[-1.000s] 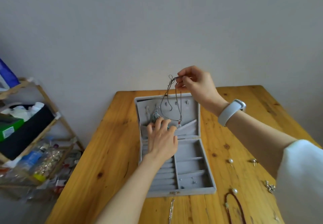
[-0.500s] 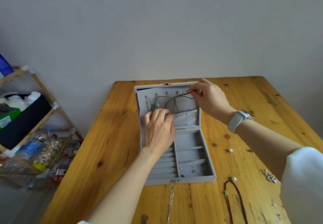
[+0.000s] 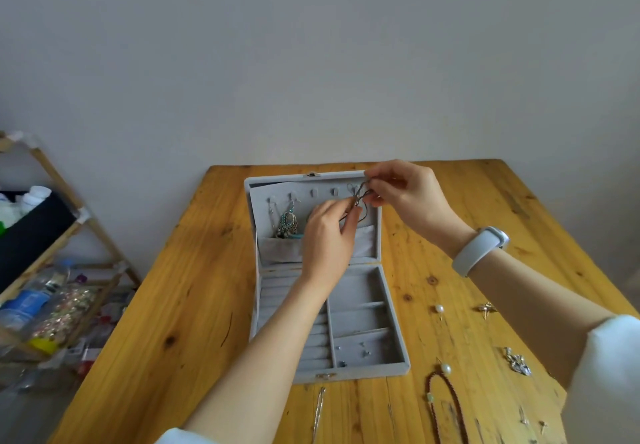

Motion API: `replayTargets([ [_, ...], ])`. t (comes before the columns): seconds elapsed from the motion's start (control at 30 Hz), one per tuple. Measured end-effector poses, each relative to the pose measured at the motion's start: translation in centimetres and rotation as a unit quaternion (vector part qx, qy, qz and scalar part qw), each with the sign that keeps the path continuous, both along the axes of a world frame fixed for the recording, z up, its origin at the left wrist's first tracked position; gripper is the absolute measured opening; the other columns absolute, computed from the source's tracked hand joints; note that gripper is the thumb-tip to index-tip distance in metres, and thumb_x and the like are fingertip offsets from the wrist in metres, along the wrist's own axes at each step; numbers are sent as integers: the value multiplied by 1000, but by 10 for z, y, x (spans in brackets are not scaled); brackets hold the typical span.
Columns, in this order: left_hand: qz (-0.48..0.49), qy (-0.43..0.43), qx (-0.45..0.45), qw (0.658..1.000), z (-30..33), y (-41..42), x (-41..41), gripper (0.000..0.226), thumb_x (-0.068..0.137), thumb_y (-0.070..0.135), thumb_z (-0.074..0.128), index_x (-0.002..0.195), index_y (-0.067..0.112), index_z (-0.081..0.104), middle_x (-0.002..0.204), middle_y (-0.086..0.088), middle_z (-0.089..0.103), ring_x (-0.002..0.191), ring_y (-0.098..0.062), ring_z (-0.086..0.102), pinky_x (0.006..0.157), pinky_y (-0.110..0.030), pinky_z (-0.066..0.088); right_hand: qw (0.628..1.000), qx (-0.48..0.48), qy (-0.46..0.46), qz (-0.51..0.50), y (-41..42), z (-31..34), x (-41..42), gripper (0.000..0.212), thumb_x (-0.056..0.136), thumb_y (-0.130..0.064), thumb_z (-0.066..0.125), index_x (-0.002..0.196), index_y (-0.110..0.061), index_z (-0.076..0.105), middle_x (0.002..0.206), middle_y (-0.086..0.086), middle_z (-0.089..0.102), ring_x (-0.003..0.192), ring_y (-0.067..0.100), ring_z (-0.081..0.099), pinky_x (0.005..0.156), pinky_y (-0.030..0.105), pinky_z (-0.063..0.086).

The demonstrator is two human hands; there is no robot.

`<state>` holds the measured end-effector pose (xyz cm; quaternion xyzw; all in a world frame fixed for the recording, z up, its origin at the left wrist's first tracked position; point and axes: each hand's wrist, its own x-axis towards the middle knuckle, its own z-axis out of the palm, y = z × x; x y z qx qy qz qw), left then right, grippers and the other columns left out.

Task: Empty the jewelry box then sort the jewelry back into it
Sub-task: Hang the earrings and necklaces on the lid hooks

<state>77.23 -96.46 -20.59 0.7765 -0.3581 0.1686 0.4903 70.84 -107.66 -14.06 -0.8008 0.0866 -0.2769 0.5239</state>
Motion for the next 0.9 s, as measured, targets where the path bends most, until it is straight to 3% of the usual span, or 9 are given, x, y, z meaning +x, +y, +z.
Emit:
replayTargets([
  [0.1, 20, 15, -36, 999, 6, 4, 2, 17, 84, 13, 63, 96, 3, 69, 83, -8, 68, 70, -18, 58, 66, -22, 44, 1000, -22, -3, -14, 0, -6, 1, 10, 87, 1, 55, 85, -9, 59, 73, 1, 64, 60, 5, 65, 58, 14, 52],
  [0.17, 35, 30, -37, 998, 9, 11, 7, 18, 82, 12, 66, 98, 4, 70, 86, -7, 70, 74, -13, 59, 66, -9, 38, 999, -24, -7, -27, -2, -9, 0, 9, 86, 0, 56, 83, -8, 59, 71, 0, 64, 57, 3, 64, 53, 12, 48],
  [0.27, 36, 34, -15, 999, 10, 20, 16, 16, 82, 10, 67, 97, 9, 69, 91, -2, 70, 78, -8, 60, 67, 0, 37, 999, -19, -8, -42, -6, -12, -1, 9, 87, -1, 55, 83, -8, 60, 71, 1, 64, 53, 1, 62, 51, 11, 46],
  [0.47, 24, 29, 22, 999, 13, 31, 22, 21, 81, 1, 64, 102, 6, 67, 92, -6, 69, 75, -10, 57, 71, -12, 44, 997, -53, 7, -50, -5, -17, 3, 15, 91, -3, 49, 98, -7, 61, 72, -3, 58, 60, 9, 54, 63, 18, 48],
  [0.6, 26, -8, 47, 999, 15, 40, 29, 23, 82, 3, 64, 105, 4, 67, 96, -9, 70, 83, -20, 65, 76, -29, 52, 992, -121, 20, -42, -8, -17, 1, 24, 90, 2, 47, 107, -6, 62, 80, -2, 61, 66, 6, 57, 67, 8, 46],
  [0.7, 27, -70, 81, 994, 18, 47, 35, 17, 83, 4, 64, 99, 2, 69, 92, -11, 70, 83, -24, 66, 74, -26, 50, 977, -202, 11, -63, -11, -17, -2, 22, 89, 1, 51, 105, -3, 65, 89, 0, 63, 74, 8, 58, 69, 5, 44],
  [0.73, 24, -75, 85, 993, 19, 49, 36, 16, 83, 3, 63, 98, 2, 69, 92, -12, 70, 82, -23, 65, 73, -25, 48, 969, -237, -2, -74, -12, -18, -2, 20, 88, 0, 53, 103, -3, 66, 90, 2, 65, 78, 11, 59, 71, 9, 44],
  [0.83, 17, -67, 83, 994, 21, 53, 38, 19, 83, 0, 62, 101, 2, 68, 94, -12, 69, 82, -17, 62, 72, -20, 45, 943, -315, -39, -102, -14, -21, -2, 16, 87, -3, 56, 97, -4, 69, 89, 10, 69, 79, 25, 63, 71, 37, 53],
  [0.9, 15, -73, 84, 994, 22, 56, 38, 20, 83, 0, 62, 102, 1, 68, 95, -13, 69, 82, -19, 63, 72, -21, 47, 930, -346, -40, -117, -14, -20, -2, 16, 88, -5, 53, 97, -6, 67, 88, 10, 66, 75, 29, 61, 66, 43, 52],
])
